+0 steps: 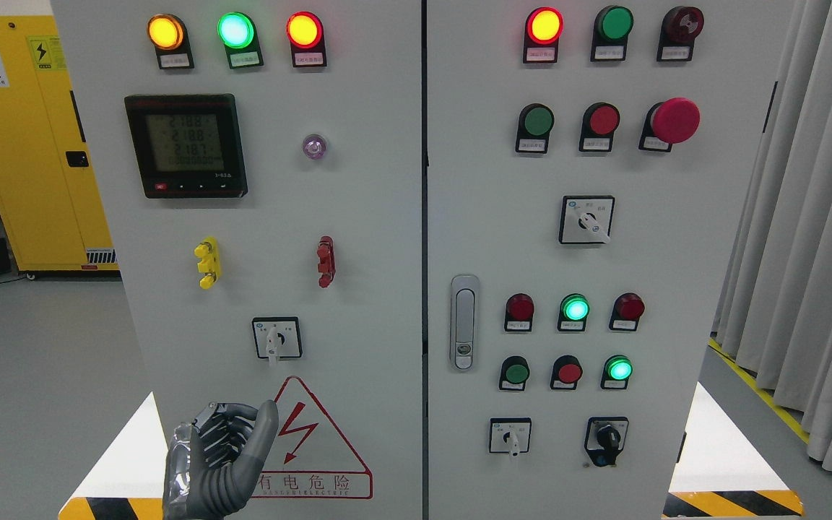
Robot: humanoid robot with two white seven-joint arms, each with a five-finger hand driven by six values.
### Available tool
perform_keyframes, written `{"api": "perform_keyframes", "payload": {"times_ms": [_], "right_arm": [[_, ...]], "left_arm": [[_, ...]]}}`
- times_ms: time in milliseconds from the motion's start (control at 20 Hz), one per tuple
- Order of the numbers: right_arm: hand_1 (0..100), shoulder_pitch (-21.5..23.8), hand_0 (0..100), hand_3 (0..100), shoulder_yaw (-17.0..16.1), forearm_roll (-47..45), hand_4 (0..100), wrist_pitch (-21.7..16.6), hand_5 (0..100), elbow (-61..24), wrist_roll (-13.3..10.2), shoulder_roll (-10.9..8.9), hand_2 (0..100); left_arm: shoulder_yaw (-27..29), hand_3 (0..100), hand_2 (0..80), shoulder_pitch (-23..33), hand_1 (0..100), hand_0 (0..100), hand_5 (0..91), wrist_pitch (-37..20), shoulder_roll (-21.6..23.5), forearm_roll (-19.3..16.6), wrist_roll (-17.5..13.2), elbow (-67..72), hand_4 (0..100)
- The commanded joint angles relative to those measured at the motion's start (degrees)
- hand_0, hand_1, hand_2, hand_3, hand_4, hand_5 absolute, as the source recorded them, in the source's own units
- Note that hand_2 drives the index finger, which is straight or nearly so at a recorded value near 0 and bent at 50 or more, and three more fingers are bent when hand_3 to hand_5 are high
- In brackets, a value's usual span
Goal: Turn on light switch 1
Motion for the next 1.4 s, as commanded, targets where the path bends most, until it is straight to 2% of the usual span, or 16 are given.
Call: {"api": "perform_keyframes", "payload": {"times_ms": [0,150,351,601,1353], "right_arm": [[50,0.00,0,0,0.00,-1.67,0,0.05,0,0.00,0.04,0.00,4],[50,0.00,0,0,0.00,-1.67,0,0.05,0,0.00,0.04,0.00,4],[50,0.00,0,0,0.00,-1.67,0,0.05,0,0.00,0.04,0.00,4],[50,0.00,0,0,0.00,-1.67,0,0.05,0,0.00,-0.04,0.00,4],[50,0.00,0,0,0.00,-1.67,0,0.05,0,0.00,0.04,0.00,4]], "left_arm": [[-0.52,83,58.8,-2.00,63,29,85.9,0.45,-1.21,-1.09,1.12,0.04,90],[-0.69,83,58.5,-2.18,63,28,86.0,0.71,-1.21,-1.01,1.47,0.13,90],[-1.66,83,57.8,-2.71,62,18,86.1,0.89,-1.21,-1.01,2.53,0.22,90],[-1.84,82,57.7,-3.59,62,13,86.5,2.30,-1.56,-1.01,2.97,0.22,90],[-1.75,82,57.7,-5.87,63,10,86.4,5.10,-1.74,-1.09,4.90,0.30,90]]}}
